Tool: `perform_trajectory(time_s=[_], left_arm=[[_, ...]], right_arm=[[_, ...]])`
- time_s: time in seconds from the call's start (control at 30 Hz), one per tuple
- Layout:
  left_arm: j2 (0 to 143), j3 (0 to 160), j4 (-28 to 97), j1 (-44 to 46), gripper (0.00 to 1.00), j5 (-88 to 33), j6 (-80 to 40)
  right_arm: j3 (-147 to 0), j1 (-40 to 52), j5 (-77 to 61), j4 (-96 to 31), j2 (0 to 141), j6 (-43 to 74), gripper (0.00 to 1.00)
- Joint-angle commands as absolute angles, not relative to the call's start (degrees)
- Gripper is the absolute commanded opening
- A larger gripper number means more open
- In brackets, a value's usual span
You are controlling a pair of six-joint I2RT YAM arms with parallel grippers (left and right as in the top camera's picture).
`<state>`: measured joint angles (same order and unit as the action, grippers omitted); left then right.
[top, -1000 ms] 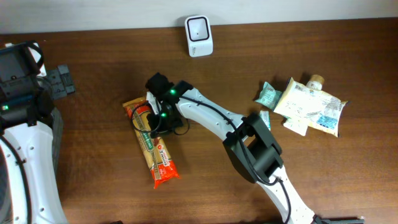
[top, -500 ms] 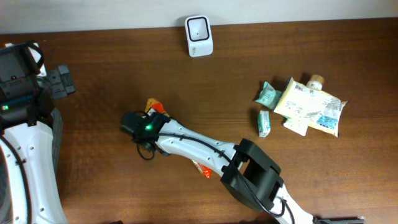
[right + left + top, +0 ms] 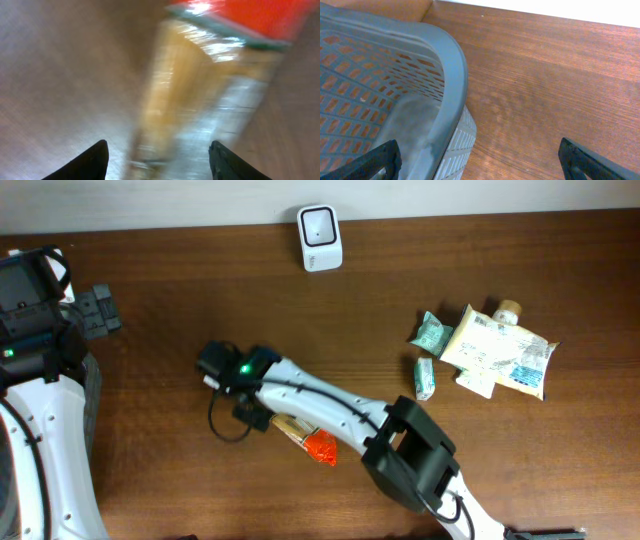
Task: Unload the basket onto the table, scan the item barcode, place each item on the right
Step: 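Reach the right gripper to the spaghetti bag and grasp it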
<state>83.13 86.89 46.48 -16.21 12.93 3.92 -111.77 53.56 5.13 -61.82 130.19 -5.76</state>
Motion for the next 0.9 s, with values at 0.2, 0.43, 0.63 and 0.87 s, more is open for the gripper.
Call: perform_trajectory(time_s=[0.2,0.43,0.63,0.87], left_arm=[[82.7,87.1,46.4,-16.5,0.99,13.1,4.8],[82.7,87.1,46.4,-16.5,0.99,13.1,4.8],[82.7,87.1,46.4,-16.5,0.99,13.1,4.8],[82.7,87.1,46.4,-16.5,0.99,13.1,4.8]], right_arm=[[-121.1,41.4,-12.5,-69.8,130.3,-10.2,0.71],[-111.0,37.6,-25.1,-68.7,130.9,-13.5,0.86],[-104.5,39.9,-29.6,-58.9,130.9,-6.5,0.64],[-105.3,39.6,-26.9,-58.4,130.9,-3.6,0.04]])
